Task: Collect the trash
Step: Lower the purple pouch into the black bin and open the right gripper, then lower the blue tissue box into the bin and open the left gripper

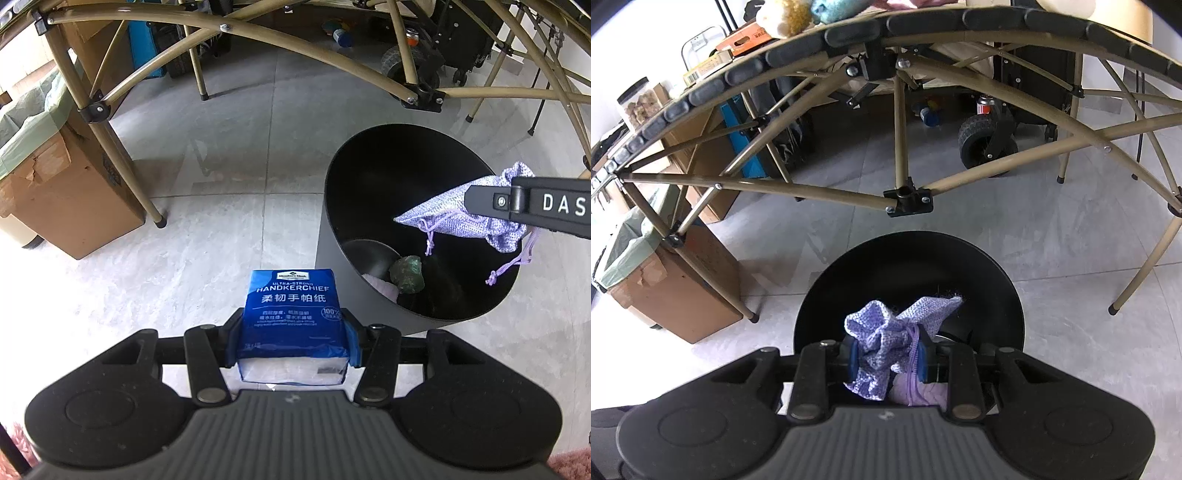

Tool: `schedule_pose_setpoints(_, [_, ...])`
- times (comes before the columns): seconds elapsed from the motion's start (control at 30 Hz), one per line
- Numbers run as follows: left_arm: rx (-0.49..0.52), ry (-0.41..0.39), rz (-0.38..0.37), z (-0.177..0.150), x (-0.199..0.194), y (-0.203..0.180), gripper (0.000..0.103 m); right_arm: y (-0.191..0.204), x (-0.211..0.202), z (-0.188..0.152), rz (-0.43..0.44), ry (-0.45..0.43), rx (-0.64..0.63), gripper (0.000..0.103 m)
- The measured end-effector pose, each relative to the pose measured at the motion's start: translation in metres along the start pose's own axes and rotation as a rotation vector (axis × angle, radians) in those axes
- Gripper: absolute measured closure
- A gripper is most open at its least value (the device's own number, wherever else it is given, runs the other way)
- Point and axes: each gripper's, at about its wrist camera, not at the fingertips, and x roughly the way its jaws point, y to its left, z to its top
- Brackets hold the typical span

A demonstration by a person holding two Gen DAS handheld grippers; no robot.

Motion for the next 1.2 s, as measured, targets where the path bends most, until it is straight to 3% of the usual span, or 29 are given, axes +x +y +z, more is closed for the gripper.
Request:
schedule_pose_setpoints(0.2, [-0.01, -0.004, 0.005, 0.001, -0.001, 0.001, 0.051, 0.0, 0.004, -0.002, -0.011, 0.015, -0.012, 0.073])
schedule_pose_setpoints(0.4, [-0.011, -0.005, 0.005, 0.001, -0.001, 0.001, 0.051, 0.0, 0.007, -0.002, -0.036, 0.01, -0.014, 0.059])
schedule_pose_setpoints(0.53, [-0.01, -0.006, 0.005, 0.001, -0.001, 0.002, 0.051, -0.002, 0.007, -0.003, -0.041, 0.011, -0.012, 0.013])
schedule_pose_setpoints(0.57, [-0.01, -0.006, 0.005, 0.001, -0.001, 0.002, 0.051, -0.002, 0.007, -0.003, -0.042, 0.016, -0.014, 0.004])
schedule_pose_setpoints(0.6, [-0.011, -0.006, 0.004, 0.001, -0.001, 0.002, 0.051, -0.002, 0.007, -0.003, -0.049, 0.019, -0.014, 0.001])
schedule_pose_setpoints(1.2, [-0.009, -0.016, 0.008, 0.0, -0.003, 0.0, 0.051, -0.01, 0.006, -0.004, -0.071, 0.037, 0.025, 0.0])
